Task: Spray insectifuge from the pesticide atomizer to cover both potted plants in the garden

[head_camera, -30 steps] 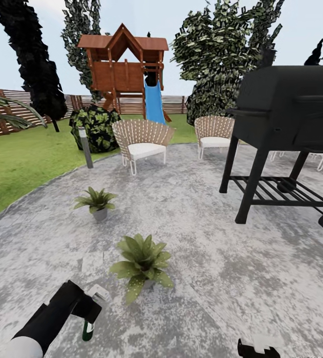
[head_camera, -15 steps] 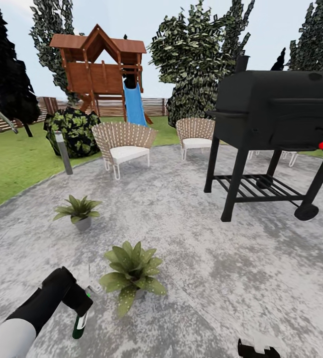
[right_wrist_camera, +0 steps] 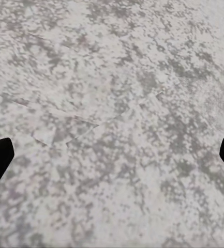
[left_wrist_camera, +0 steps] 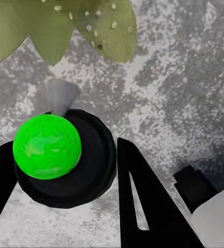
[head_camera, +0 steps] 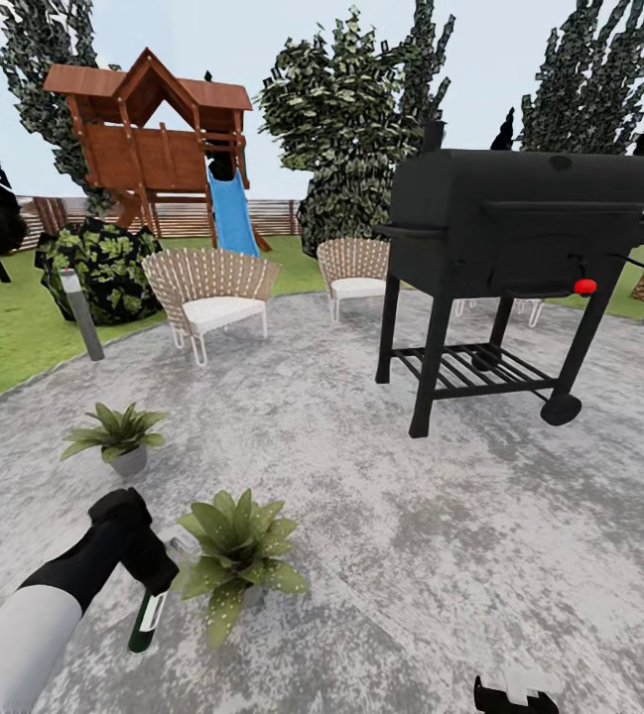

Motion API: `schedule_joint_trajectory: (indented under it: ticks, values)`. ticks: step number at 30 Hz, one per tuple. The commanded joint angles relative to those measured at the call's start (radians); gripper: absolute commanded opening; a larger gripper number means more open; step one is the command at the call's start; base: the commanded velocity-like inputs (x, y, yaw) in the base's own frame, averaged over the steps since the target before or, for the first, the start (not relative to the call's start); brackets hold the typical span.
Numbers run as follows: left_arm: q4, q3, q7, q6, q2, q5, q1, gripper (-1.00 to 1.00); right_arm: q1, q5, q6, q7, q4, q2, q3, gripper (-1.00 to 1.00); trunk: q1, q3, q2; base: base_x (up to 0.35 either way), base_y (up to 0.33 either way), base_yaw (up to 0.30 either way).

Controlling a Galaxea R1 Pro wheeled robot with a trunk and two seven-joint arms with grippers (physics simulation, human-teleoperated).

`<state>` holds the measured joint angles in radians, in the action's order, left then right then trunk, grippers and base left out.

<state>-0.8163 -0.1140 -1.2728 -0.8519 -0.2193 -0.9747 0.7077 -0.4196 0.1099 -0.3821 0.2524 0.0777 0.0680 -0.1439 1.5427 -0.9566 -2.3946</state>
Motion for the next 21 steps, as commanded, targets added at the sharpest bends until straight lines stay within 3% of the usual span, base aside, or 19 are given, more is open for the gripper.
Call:
schedule_joint_trajectory:
  ticks: [1, 5, 10, 21]
  values:
    - [-0.001, -0.003, -0.008, -0.008, -0.001, -0.006, 0.004, -1.0, -0.001, 0.012, -0.003, 0.002, -0.002, 0.002, -0.008, 1.0, 0.0, -0.001, 0.0, 0.0, 0.0, -0.017]
    - [-0.001, -0.003, -0.008, -0.009, -0.002, -0.007, 0.008, -1.0, -0.001, 0.013, -0.003, 0.002, -0.002, 0.005, -0.008, 1.0, 0.0, -0.001, 0.0, -0.044, 0.034, -0.005]
    - [0.001, -0.002, -0.008, -0.01, 0.0, -0.003, -0.001, -1.0, -0.001, 0.01, -0.003, 0.004, -0.001, 0.001, -0.008, 1.0, 0.0, -0.001, 0.0, -0.149, 0.266, -0.024]
    - [0.013, 0.0, -0.007, -0.007, -0.001, 0.002, -0.008, -1.0, -0.001, 0.008, -0.003, 0.004, -0.001, 0.001, -0.008, 1.0, 0.0, -0.001, 0.0, 0.087, 0.334, -0.251]
